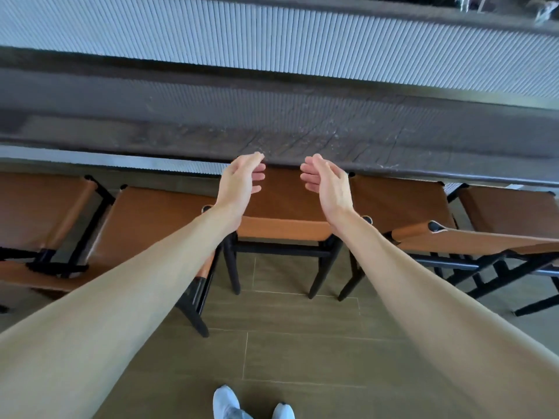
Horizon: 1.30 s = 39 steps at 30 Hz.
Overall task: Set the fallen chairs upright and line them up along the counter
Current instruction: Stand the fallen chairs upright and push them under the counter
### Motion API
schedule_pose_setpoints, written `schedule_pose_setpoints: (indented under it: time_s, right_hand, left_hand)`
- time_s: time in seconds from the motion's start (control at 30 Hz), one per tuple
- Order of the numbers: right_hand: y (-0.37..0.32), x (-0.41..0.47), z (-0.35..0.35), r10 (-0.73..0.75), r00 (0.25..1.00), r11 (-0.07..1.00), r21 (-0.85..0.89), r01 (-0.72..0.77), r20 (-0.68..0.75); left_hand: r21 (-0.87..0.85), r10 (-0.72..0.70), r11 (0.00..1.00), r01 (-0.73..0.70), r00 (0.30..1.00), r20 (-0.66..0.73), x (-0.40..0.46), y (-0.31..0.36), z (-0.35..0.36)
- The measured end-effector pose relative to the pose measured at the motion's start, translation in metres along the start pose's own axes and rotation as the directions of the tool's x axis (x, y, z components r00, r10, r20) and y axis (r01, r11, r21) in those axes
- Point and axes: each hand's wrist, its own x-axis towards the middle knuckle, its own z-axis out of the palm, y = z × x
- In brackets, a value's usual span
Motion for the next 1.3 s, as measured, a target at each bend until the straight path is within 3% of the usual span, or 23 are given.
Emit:
schedule_pose_setpoints:
  time_s: [0.3, 0.6, 0.73, 0.97, 1.3]
  right_hand:
    - [-0.107, -0.087, 0.038, -0.17, 0.978, 0.985, 0.061, 0.164, 0.122]
    - [-0.168, -0.213, 0.178, -0.391, 0.889, 0.919, 0.151, 0.364, 0.237]
    - [-0.162, -0.276, 0.249, -0.411, 0.88, 0.911, 0.155, 0.383, 0.237]
    - [-0.123, -0.342, 0.324, -0.27, 0.932, 0.963, 0.072, 0.26, 0.244]
    - [-0.097, -0.319, 0.4, -0.14, 0.966, 0.99, 0.059, 0.13, 0.217]
  left_hand:
    - [-0.041, 0.21, 0.975, -0.218, 0.968, -0.135, -0.096, 0.095, -0.099]
    - [-0.048, 0.378, 0.918, -0.393, 0.906, -0.19, -0.172, 0.116, -0.245]
    - [-0.061, 0.36, 0.924, -0.379, 0.91, -0.205, -0.203, 0.102, -0.332]
    - [-0.064, 0.261, 0.955, -0.288, 0.926, -0.272, -0.233, 0.073, -0.457]
    - [-0.16, 0.068, 0.979, -0.128, 0.939, -0.337, -0.196, 0.041, -0.509]
